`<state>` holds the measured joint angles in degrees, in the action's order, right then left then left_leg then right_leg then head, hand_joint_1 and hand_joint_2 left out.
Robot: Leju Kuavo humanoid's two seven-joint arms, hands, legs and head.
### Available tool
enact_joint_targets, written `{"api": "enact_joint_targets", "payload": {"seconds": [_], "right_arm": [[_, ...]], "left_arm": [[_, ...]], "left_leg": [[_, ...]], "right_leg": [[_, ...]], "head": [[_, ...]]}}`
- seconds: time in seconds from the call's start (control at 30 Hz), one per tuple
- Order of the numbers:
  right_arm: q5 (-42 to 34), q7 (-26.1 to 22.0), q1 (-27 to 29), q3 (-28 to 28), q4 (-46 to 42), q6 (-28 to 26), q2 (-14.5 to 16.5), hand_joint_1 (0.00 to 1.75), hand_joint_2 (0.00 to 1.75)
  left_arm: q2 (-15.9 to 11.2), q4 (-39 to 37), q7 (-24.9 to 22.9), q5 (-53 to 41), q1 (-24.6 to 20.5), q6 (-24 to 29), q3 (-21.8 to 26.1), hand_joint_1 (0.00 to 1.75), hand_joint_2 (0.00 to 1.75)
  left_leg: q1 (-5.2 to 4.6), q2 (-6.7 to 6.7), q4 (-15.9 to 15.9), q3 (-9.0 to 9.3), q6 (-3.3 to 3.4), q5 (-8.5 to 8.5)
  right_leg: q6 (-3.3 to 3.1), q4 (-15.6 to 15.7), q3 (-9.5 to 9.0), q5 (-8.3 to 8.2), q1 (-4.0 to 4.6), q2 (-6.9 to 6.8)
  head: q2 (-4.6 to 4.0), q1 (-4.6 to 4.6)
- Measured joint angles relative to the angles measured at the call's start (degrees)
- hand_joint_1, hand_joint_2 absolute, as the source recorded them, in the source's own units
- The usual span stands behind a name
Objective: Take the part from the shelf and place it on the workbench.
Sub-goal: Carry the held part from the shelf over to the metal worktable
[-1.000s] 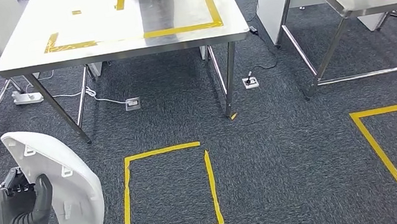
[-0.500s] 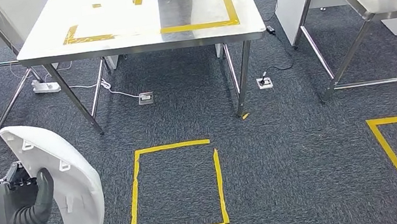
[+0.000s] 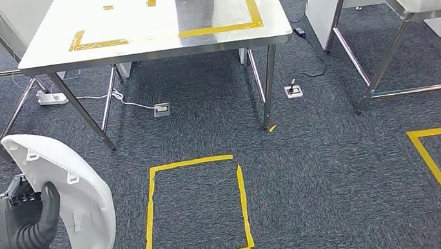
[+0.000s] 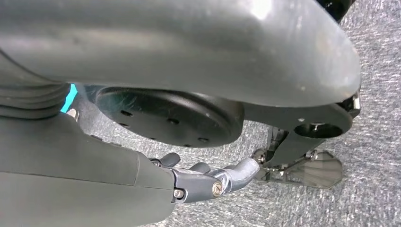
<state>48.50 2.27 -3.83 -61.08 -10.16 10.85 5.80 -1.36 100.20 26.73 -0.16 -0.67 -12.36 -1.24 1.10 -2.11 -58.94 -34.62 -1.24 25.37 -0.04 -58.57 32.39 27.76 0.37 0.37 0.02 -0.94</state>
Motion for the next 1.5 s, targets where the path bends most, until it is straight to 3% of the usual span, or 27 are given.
{"api": "enact_joint_targets", "payload": {"seconds": [0.27, 0.43, 0.5, 0.57, 0.63, 0.67, 0.7, 0.73, 0.83, 0.9, 0.97, 1.03, 1.07, 1.17, 1.2, 1.23, 1.27, 1.33, 1.4, 1.5], "right_arm": [[0.7, -0.9, 0.0, -0.1, 0.0, 0.7, 0.0, 0.00, 0.00], [0.6, -1.1, 0.0, -0.2, 0.0, 0.8, 0.2, 0.00, 0.00], [0.6, -1.0, 0.0, -0.3, 0.0, 0.7, 0.3, 0.00, 0.00], [0.5, -0.8, -0.1, -0.3, 0.0, 0.6, 0.3, 0.00, 0.00], [0.3, -0.4, -0.1, -0.4, 0.0, 0.5, 0.3, 0.00, 0.00], [0.2, -0.3, -0.1, -0.4, 0.0, 0.5, 0.3, 0.00, 0.00], [0.1, -0.2, -0.1, -0.5, 0.0, 0.4, 0.3, 0.00, 0.00], [0.0, -0.1, 0.0, -0.5, 0.0, 0.4, 0.3, 0.00, 0.00], [-0.1, 0.1, 0.1, -0.6, 0.0, 0.0, 0.3, 0.00, 0.00], [-0.2, 0.0, 0.2, -0.7, 0.0, -0.1, 0.3, 0.00, 0.00], [-0.1, -0.1, 0.1, -0.7, 0.0, -0.1, 0.3, 0.00, 0.00], [-0.1, -0.1, 0.1, -0.7, 0.0, -0.1, 0.3, 0.00, 0.00], [-0.1, -0.1, 0.1, -0.7, 0.0, 0.0, 0.3, 0.00, 0.00], [0.0, -0.1, 0.2, -0.7, 0.0, 0.1, 0.3, 0.00, 0.00], [0.1, -0.1, 0.2, -0.7, 0.0, 0.2, 0.3, 0.00, 0.00], [0.1, -0.2, 0.3, -0.7, 0.0, 0.3, 0.3, 0.00, 0.00], [0.1, -0.2, 0.3, -0.7, 0.0, 0.4, 0.3, 0.00, 0.00], [0.3, -0.4, 0.2, -0.7, 0.0, 0.5, 0.4, 0.00, 0.00], [0.4, -0.5, 0.2, -0.7, 0.0, 0.6, 0.4, 0.00, 0.00], [0.5, -0.5, 0.0, -0.7, 0.0, 0.6, 0.4, 0.00, 0.00]], "left_arm": [[-0.6, 0.4, 0.3, -1.2, -1.0, 1.0, 2.0, 1.75, 1.75], [-1.7, 0.5, 1.1, -1.1, -1.3, 0.9, 3.6, 1.75, 1.75], [-2.1, 0.5, 1.6, -1.0, -1.4, 0.7, 4.0, 1.75, 1.75], [-2.2, 0.5, 1.9, -1.0, -1.6, 0.5, 4.2, 1.75, 1.75], [-2.3, 0.3, 1.9, -0.9, -1.7, 0.3, 4.3, 1.75, 1.75], [-2.3, 0.2, 1.9, -0.9, -1.7, 0.3, 4.3, 1.75, 1.75], [-2.3, 0.1, 1.9, -0.9, -1.7, 0.3, 4.3, 1.75, 1.75], [-2.3, 0.0, 1.9, -0.9, -1.7, 0.3, 4.3, 1.75, 1.75], [-2.4, -0.3, 2.0, -0.9, -1.9, 0.1, 4.3, 1.75, 1.75], [-2.5, -0.3, 2.1, -0.8, -2.2, -0.1, 4.3, 1.75, 1.75], [-2.7, -0.5, 2.3, -0.6, -2.4, -0.3, 4.3, 1.75, 1.75], [-2.9, -0.7, 2.4, -0.4, -2.5, -0.4, 4.3, 1.75, 1.75], [-3.0, -0.8, 2.5, -0.4, -2.6, -0.4, 4.3, 1.75, 1.75], [-3.2, -1.1, 2.7, -0.3, -2.7, -0.4, 4.3, 1.75, 1.75], [-3.2, -1.2, 2.7, -0.3, -2.6, -0.4, 4.3, 1.75, 1.75], [-3.3, -1.4, 2.7, -0.3, -2.6, -0.4, 4.3, 1.75, 1.75], [-3.4, -1.4, 2.7, -0.2, -2.6, -0.4, 4.3, 1.75, 1.75], [-3.5, -1.5, 2.7, -0.2, -2.6, -0.4, 4.3, 1.75, 1.75], [-3.7, -1.6, 2.8, 0.0, -2.7, -0.4, 4.3, 1.75, 1.75], [-3.8, -1.6, 2.9, 0.1, -2.7, -0.4, 4.3, 1.75, 1.75]], "left_leg": [[-0.03, -0.01, 0.0, -0.04, 0.01, 0.00], [-0.29, -0.01, -0.2, -0.18, 0.87, 0.21], [0.17, 0.07, 0.9, 0.37, 1.20, -0.27], [0.70, 0.18, 1.9, 0.93, 1.45, -0.84], [0.76, 0.25, 2.0, 0.84, 1.48, -0.90], [0.83, 0.26, 1.9, 0.72, 1.39, -0.86], [0.96, 0.25, 1.8, 0.62, 1.23, -0.78], [1.14, 0.20, 1.6, 0.54, 0.98, -0.66], [1.67, -0.05, 0.5, 0.32, -0.38, -0.02], [1.60, -0.21, 0.1, 0.15, -1.44, 0.27], [1.63, -0.39, 0.5, 0.31, -2.31, 0.15], [1.72, 0.16, -0.5, -0.14, -2.74, 0.82], [1.65, 0.63, -2.7, -1.22, -2.75, 2.00], [1.12, 1.54, -13.9, -6.97, -2.35, 6.54], [0.96, 1.55, -16.0, -8.21, -2.13, 6.74], [0.79, 1.56, -15.9, -8.36, -1.82, 5.81], [0.60, 1.61, -13.6, -7.37, -1.42, 3.94], [0.06, 1.97, -6.2, -3.69, -0.53, 0.31], [-0.41, 2.24, -1.8, -1.39, 0.06, -0.38], [-0.38, 1.88, -0.9, -0.85, 0.72, 0.33]], "right_leg": [[0.00, 0.0, 0.01, -0.01, -0.06, 0.00], [0.39, 0.3, -0.03, -0.17, -0.29, -0.05], [0.70, 0.0, -0.01, 0.21, -0.19, -0.15], [1.22, -3.5, 1.58, 2.56, -0.22, -0.19], [1.80, -10.9, 5.18, 6.33, -0.62, -0.15], [2.07, -14.0, 6.70, 7.42, -0.88, -0.15], [2.31, -15.3, 7.38, 7.51, -1.14, -0.15], [2.57, -14.4, 6.89, 6.45, -1.40, -0.15], [3.13, -3.6, 1.33, 1.66, -2.02, 0.22], [2.23, -0.5, -0.12, 1.16, -1.93, 0.62], [0.80, -0.8, -0.07, 1.16, -1.70, 0.57], [-0.23, -0.5, -0.43, 1.01, -1.66, 0.27], [-0.68, -0.4, -0.63, 0.96, -1.65, 0.08], [-1.54, -0.4, -0.90, 1.31, -1.16, -0.46], [-1.71, -0.4, -1.06, 1.49, -0.94, -0.59], [-1.82, -0.4, -1.31, 1.70, -0.74, -0.67], [-1.86, -0.4, -1.67, 1.96, -0.58, -0.72], [-1.61, -0.4, -2.41, 2.61, -0.29, -0.74], [-1.09, -0.5, -2.63, 3.11, -0.09, -0.78], [-0.22, -0.3, -2.84, 3.55, -0.08, -1.02]], "head": [[-0.01, 0.00], [0.01, 0.05], [0.01, 0.03], [0.00, -0.18], [0.00, -0.38], [0.00, -0.40], [0.01, -0.41], [0.00, -0.42], [0.00, -0.61], [0.01, -0.75], [0.01, -0.75], [0.01, -0.67], [0.01, -0.61], [0.01, -0.53], [0.01, -0.53], [0.01, -0.54], [0.01, -0.55], [0.01, -0.55], [0.01, -0.56], [0.00, -0.68]]}}
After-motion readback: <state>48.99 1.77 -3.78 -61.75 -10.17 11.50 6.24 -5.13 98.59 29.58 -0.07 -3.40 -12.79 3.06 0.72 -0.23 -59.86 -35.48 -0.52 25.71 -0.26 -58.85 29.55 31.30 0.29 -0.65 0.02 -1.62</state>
